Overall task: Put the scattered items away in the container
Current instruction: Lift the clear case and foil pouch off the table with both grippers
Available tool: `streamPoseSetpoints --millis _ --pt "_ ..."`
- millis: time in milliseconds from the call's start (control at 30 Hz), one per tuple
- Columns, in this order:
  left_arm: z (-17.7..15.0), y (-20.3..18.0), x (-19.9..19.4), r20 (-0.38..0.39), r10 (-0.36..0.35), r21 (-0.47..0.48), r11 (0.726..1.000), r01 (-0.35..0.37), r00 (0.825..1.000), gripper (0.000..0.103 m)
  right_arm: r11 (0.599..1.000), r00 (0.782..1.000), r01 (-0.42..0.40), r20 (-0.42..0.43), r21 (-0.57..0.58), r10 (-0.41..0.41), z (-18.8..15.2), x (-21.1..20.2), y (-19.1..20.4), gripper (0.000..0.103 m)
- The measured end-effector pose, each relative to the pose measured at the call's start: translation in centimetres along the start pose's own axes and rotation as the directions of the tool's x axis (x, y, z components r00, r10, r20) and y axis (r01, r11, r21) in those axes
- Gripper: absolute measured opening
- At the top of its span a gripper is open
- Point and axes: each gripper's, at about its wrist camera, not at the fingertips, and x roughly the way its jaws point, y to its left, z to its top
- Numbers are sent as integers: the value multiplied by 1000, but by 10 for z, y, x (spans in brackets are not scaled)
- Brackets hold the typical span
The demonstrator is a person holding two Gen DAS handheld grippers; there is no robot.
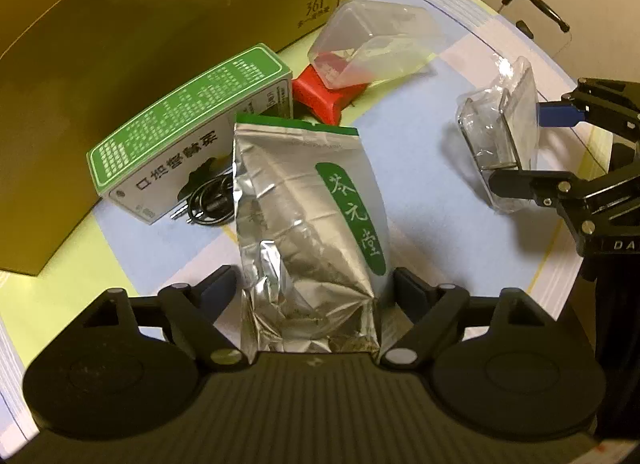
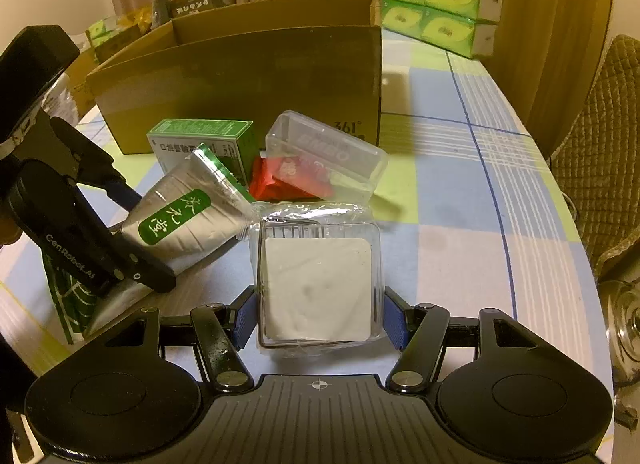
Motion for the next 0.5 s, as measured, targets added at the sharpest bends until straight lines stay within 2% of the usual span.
streamPoseSetpoints --millis 67,200,267,500 --pt "2 -2 0 -4 0 9 1000 0 1000 73 1000 1000 1 1 6 -1 0 0 0 60" --pt "4 -5 -1 -6 12 28 1000 -12 1000 65 1000 1000 3 6 27 -3 -1 -1 -2 60" --pt "2 -5 -4 7 3 26 1000 -3 1000 57 999 1000 8 11 35 -8 -1 -2 -4 60" --pt "-8 -5 -10 35 -12 -1 1000 12 999 51 998 999 20 31 61 -22 -3 -9 -7 60"
